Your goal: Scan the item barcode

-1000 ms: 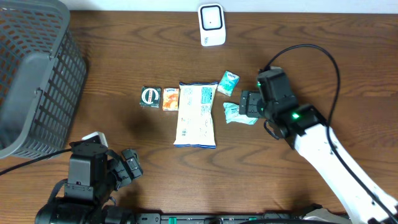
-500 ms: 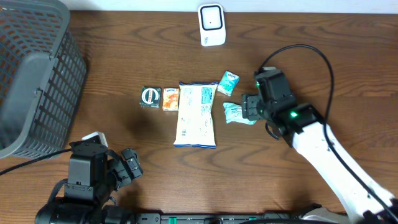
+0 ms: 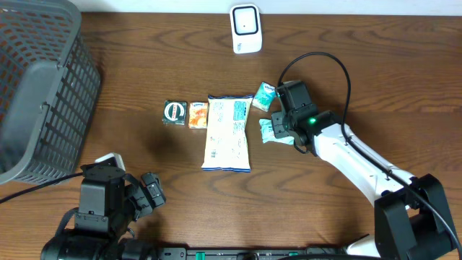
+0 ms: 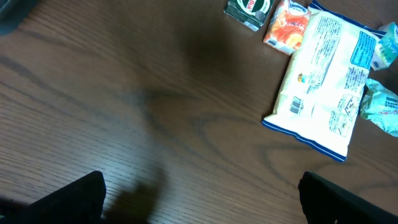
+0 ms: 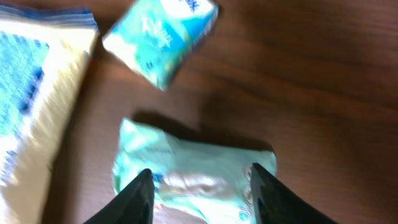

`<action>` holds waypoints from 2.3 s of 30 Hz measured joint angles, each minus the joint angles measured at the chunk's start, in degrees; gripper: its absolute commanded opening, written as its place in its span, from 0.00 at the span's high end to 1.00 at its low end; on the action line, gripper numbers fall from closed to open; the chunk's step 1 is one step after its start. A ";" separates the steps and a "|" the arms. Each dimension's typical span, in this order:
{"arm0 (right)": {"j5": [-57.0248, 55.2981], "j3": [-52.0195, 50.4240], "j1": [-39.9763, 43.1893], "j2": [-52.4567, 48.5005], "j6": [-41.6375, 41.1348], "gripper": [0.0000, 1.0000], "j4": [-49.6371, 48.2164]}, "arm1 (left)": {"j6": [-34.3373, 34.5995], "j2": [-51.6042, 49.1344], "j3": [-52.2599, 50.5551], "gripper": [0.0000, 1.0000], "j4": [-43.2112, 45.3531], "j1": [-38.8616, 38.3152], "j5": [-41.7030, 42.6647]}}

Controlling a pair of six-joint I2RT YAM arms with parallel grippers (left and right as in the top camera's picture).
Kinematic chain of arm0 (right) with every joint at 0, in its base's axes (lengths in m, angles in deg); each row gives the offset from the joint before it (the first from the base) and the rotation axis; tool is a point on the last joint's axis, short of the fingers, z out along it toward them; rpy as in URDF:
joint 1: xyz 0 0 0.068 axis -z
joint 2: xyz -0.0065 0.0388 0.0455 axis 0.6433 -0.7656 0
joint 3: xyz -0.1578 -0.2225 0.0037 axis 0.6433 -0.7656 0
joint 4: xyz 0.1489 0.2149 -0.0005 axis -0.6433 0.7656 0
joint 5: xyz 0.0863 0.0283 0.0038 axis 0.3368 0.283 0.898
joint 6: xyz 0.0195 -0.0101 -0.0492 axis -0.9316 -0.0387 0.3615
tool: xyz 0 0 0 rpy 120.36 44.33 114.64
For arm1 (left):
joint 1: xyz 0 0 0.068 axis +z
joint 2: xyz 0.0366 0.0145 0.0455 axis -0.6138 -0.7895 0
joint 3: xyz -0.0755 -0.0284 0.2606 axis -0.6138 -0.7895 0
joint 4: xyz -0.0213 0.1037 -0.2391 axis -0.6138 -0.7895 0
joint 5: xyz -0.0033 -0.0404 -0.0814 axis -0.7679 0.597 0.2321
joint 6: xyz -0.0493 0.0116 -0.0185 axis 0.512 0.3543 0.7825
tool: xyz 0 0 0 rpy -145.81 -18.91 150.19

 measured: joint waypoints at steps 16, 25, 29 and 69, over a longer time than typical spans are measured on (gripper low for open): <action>2.62 0.00 -0.33 -8.09 -7.67 0.56 -3.13 | -0.02 0.00 0.00 0.02 0.00 0.00 0.00; 2.12 0.81 -0.33 -8.02 -8.31 0.62 5.16 | -0.02 0.00 0.00 0.02 0.00 0.00 -0.02; 2.14 1.01 -0.33 -7.19 -8.46 0.59 11.17 | -0.02 0.00 0.00 0.02 0.00 0.00 -0.02; 7.65 1.68 -0.61 -6.12 -19.34 0.54 19.02 | 0.13 0.00 0.00 0.02 -0.02 0.00 -0.02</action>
